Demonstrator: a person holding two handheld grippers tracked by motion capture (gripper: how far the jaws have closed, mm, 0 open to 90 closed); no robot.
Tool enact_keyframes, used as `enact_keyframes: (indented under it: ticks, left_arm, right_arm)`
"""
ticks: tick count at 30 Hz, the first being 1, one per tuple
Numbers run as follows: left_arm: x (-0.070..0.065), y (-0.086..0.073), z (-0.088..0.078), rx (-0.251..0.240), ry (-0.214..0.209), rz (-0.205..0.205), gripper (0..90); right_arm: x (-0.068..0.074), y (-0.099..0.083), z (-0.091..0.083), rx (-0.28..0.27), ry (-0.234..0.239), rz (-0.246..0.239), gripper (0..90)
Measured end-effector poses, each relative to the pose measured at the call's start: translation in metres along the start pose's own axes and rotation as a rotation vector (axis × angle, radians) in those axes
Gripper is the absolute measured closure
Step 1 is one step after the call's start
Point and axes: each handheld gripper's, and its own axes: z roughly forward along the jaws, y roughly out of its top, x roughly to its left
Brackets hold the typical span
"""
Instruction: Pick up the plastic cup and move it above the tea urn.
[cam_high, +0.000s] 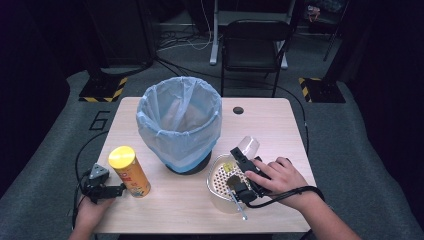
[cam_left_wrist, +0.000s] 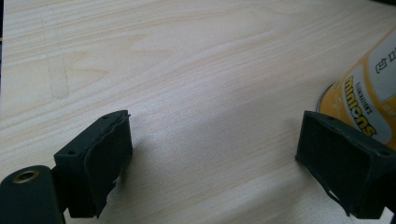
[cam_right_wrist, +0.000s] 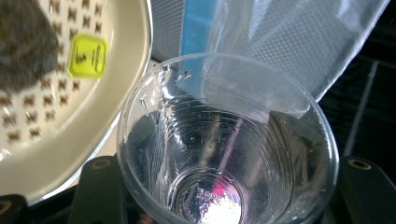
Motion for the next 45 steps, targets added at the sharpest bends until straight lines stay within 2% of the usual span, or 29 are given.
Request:
enact_keyframes:
  ticks: [1, 2, 3, 5, 6, 12, 13, 17, 18, 19, 24, 27, 28, 29, 30, 31, 32, 35, 39, 45]
  left_arm:
    - [0.000, 0.000, 0.000, 0.000, 0.000, 0.001, 10.2]
    - [0.000, 0.000, 0.000, 0.000, 0.000, 0.001, 10.2]
    - [0.000, 0.000, 0.000, 0.000, 0.000, 0.001, 10.2]
    - [0.000, 0.000, 0.000, 0.000, 0.000, 0.001, 10.2]
    - [0.000, 0.000, 0.000, 0.000, 0.000, 0.001, 10.2]
    - [0.000, 0.000, 0.000, 0.000, 0.000, 0.001, 10.2]
    - [0.000, 0.000, 0.000, 0.001, 0.000, 0.002, 10.2]
    - [0.000, 0.000, 0.000, 0.001, 0.000, 0.002, 10.2]
    - [0.000, 0.000, 0.000, 0.001, 0.000, 0.002, 10.2]
    - [0.000, 0.000, 0.000, 0.001, 0.000, 0.003, 10.2]
    - [0.000, 0.000, 0.000, 0.000, 0.000, 0.000, 10.2]
    - [0.000, 0.000, 0.000, 0.000, 0.000, 0.001, 10.2]
    - [0.000, 0.000, 0.000, 0.000, 0.000, 0.001, 10.2]
    - [0.000, 0.000, 0.000, 0.000, 0.000, 0.001, 10.2]
    - [0.000, 0.000, 0.000, 0.000, 0.000, 0.001, 10.2]
    - [0.000, 0.000, 0.000, 0.000, 0.000, 0.001, 10.2]
    - [0.000, 0.000, 0.000, -0.004, -0.001, -0.003, 10.2]
    - [0.000, 0.000, 0.000, -0.003, -0.001, -0.002, 10.2]
    - [0.000, 0.000, 0.000, 0.000, 0.000, 0.001, 10.2]
    - [0.000, 0.000, 0.000, -0.004, -0.001, -0.005, 10.2]
  right_arm:
    - [-0.003, -0.001, 0.000, -0.018, 0.027, 0.028, 37.0]
    - [-0.004, -0.004, 0.000, -0.042, 0.034, 0.058, 37.0]
    - [-0.006, -0.005, -0.001, -0.041, 0.054, 0.109, 36.9]
    - [-0.008, -0.009, -0.001, -0.051, 0.075, 0.176, 37.0]
    - [-0.008, -0.009, -0.001, -0.051, 0.075, 0.176, 37.0]
    - [-0.015, -0.022, -0.004, -0.091, 0.099, 0.366, 37.0]
    - [-0.016, -0.025, -0.004, -0.103, 0.093, 0.411, 37.0]
    - [-0.017, -0.040, -0.004, -0.141, 0.096, 0.653, 37.1]
    - [-0.017, -0.040, -0.004, -0.141, 0.096, 0.653, 37.1]
    - [-0.015, -0.049, -0.002, -0.176, 0.104, 0.787, 37.2]
    - [-0.012, -0.065, 0.001, -0.257, 0.125, 1.023, 37.3]
    - [-0.010, -0.077, 0.003, -0.294, 0.150, 1.186, 37.3]
    - [-0.010, -0.077, 0.003, -0.294, 0.150, 1.186, 37.3]
    - [-0.009, -0.083, 0.005, -0.320, 0.171, 1.281, 37.3]
    - [-0.009, -0.083, 0.005, -0.320, 0.171, 1.281, 37.3]
    - [-0.008, -0.086, 0.006, -0.336, 0.170, 1.316, 37.3]
    - [-0.008, -0.091, 0.007, -0.379, 0.186, 1.385, 37.0]
    - [-0.007, -0.095, 0.009, -0.464, 0.234, 1.512, 36.6]
    - [0.000, -0.094, 0.013, -0.510, 0.280, 1.596, 36.4]
    - [0.008, -0.093, 0.020, -0.561, 0.313, 1.670, 36.7]
